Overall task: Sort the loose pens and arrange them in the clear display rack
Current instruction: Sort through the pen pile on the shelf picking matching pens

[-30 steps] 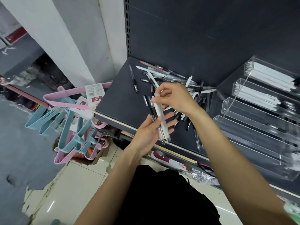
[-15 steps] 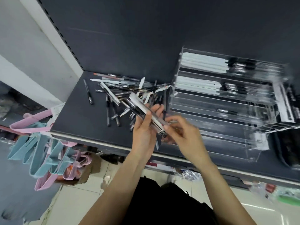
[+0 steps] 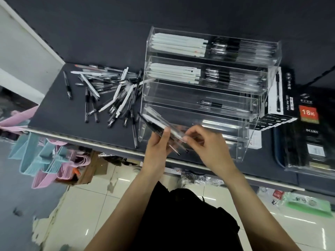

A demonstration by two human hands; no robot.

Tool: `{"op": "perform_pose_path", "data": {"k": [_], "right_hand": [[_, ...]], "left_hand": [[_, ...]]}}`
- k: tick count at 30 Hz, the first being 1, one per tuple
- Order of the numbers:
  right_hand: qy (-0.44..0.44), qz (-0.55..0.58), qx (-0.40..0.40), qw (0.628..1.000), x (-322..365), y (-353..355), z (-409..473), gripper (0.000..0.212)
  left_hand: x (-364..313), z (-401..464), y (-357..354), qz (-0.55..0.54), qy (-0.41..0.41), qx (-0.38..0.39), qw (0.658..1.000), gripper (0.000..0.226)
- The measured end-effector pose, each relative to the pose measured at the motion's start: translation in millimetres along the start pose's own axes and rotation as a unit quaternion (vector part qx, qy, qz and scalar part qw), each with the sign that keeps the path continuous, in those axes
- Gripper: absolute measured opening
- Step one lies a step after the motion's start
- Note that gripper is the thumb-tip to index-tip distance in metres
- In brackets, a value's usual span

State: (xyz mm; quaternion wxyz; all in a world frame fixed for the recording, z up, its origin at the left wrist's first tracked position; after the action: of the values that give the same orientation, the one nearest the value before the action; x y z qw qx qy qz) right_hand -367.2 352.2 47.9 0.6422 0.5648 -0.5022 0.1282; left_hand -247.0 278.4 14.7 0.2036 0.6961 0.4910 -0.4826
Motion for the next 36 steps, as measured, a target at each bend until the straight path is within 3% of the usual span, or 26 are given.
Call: {"op": "perform_pose_path", "data": {"k": [6, 9, 12, 16, 21, 29, 33, 36], "right_hand": [[0.058, -0.053, -0.077, 0.994, -1, 15, 11, 0.005], [0.104, -0.197, -0.103, 0.969, 2, 19, 26, 0.006], [0.125, -0.298, -0.053, 0.945, 2, 4, 48, 0.012], [0.118, -0.315, 0.006, 0.942, -3, -10, 65, 0.019], [0.115, -0.317, 0.013, 0.941, 0, -15, 67, 0.019], [0.114, -0.312, 0.057, 0.942, 0, -24, 73, 0.023], [0.123, -0.320, 0.078, 0.936, 1, -31, 75, 0.036], [0.135, -0.303, 0.049, 0.942, 12, -27, 68, 0.032]], "left_hand": [[0, -3, 18, -0.134, 0.013, -0.052, 0.989, 0.023], [-6, 1, 42, -0.175, 0.000, -0.078, 0.981, 0.023], [-5, 5, 64, -0.193, 0.000, -0.103, 0.976, 0.023], [-3, 8, 85, -0.218, 0.009, -0.137, 0.966, 0.024], [-9, 10, 98, -0.244, 0.012, -0.148, 0.958, 0.019], [-12, 17, 101, -0.230, 0.020, -0.109, 0.967, 0.020], [-12, 18, 98, -0.219, 0.027, -0.089, 0.971, 0.024], [-14, 17, 94, -0.217, 0.030, -0.077, 0.973, 0.025]]}}
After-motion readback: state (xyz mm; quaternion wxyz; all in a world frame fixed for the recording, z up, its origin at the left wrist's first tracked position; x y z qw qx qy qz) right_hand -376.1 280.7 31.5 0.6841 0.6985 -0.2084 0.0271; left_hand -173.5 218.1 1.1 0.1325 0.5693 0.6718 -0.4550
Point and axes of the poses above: each hand's wrist, its own z-axis towards the middle knuckle, its own y-axis out of the back of the hand, x = y × z, the point moved 7 cm from there along z, towards the middle knuckle, and after that the axes turned 1 degree about -y, right-handed, at the moved point
